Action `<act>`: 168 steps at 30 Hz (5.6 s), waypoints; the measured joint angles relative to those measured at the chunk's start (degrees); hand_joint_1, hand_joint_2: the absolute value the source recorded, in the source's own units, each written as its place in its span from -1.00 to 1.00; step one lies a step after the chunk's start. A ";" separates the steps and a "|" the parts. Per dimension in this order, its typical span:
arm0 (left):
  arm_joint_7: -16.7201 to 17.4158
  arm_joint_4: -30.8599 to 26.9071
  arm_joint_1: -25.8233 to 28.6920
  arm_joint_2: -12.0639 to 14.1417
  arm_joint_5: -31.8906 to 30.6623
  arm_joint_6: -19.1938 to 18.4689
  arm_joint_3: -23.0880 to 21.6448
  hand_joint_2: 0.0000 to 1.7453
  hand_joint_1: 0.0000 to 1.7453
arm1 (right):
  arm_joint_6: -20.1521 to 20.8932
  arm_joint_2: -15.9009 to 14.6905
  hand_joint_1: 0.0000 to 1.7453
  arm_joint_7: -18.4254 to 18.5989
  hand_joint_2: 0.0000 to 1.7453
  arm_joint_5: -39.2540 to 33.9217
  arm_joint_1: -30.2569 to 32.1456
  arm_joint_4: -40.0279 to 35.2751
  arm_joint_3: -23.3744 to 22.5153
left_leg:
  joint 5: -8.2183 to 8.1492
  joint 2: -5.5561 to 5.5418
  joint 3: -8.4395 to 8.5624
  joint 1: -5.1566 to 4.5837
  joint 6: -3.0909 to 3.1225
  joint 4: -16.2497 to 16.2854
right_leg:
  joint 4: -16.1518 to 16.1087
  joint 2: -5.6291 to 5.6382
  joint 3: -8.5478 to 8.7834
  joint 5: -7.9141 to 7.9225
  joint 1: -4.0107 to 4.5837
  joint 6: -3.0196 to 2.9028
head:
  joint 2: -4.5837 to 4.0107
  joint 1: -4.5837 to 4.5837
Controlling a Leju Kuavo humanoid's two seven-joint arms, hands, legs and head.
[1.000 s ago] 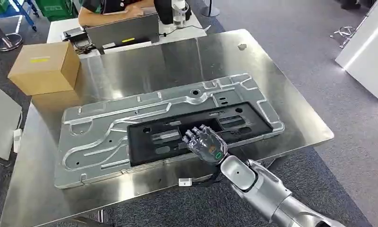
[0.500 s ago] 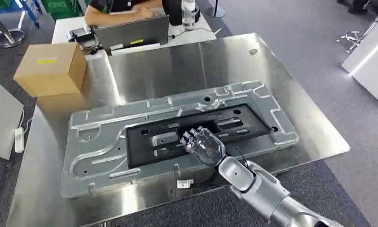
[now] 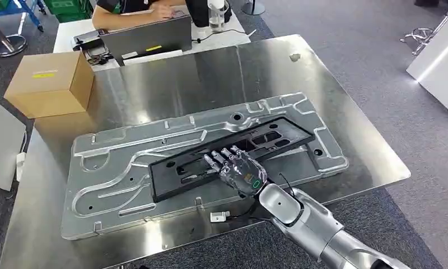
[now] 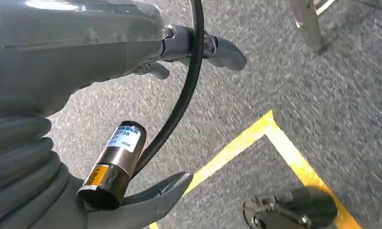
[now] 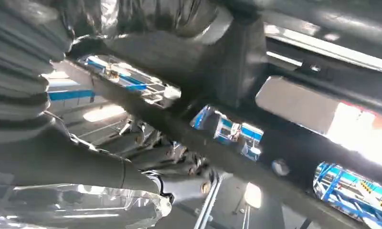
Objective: Take the parts from the cabinet and place them on the table.
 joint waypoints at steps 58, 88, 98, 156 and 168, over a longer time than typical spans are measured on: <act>-1.20 0.00 -0.39 -0.46 -0.28 -1.40 0.00 -1.00 -1.00 | -0.44 3.04 -1.00 0.24 -1.00 -4.68 -1.02 -1.51 -0.07 | -3.99 0.49 -0.43 1.08 -2.13 8.01 | 0.86 -0.64 -2.34 1.91 -0.88 -0.66 | 0.00 -0.04; 0.02 0.00 -0.76 -0.70 -0.39 -2.01 0.02 -1.00 -1.00 | -0.20 2.99 -1.00 0.13 -1.00 -4.90 -0.96 -1.51 -0.61 | -1.02 0.63 -4.74 1.70 -3.24 13.23 | -0.25 -1.18 -1.80 2.03 -0.97 -0.48 | 0.00 0.00; 0.59 0.00 -0.98 -0.48 -0.59 -2.23 0.02 -1.00 -1.00 | -0.04 3.04 -1.00 -0.13 -1.00 -5.84 -0.79 -1.20 -1.09 | 0.97 0.92 -0.11 1.11 0.87 0.07 | 8.71 -0.76 -6.35 -5.43 -1.22 2.66 | 0.00 0.09; 0.79 -0.02 0.01 -0.79 -2.14 -1.42 4.52 -1.00 -1.00 | 15.23 9.68 -1.00 10.10 -1.00 -56.87 32.56 45.90 -54.64 | -1.25 -0.84 3.01 1.03 -0.31 -0.90 | -0.68 4.26 2.16 -0.53 0.05 1.39 | 0.00 0.15; 0.63 -0.02 0.02 -0.87 -2.47 -1.49 4.81 -1.00 -1.00 | 14.01 9.60 -1.00 9.88 -1.00 -58.01 32.26 46.18 -57.33 | -0.58 6.10 1.12 0.41 -0.43 0.15 | -0.51 -3.53 4.65 -3.36 -0.43 1.73 | 0.00 0.18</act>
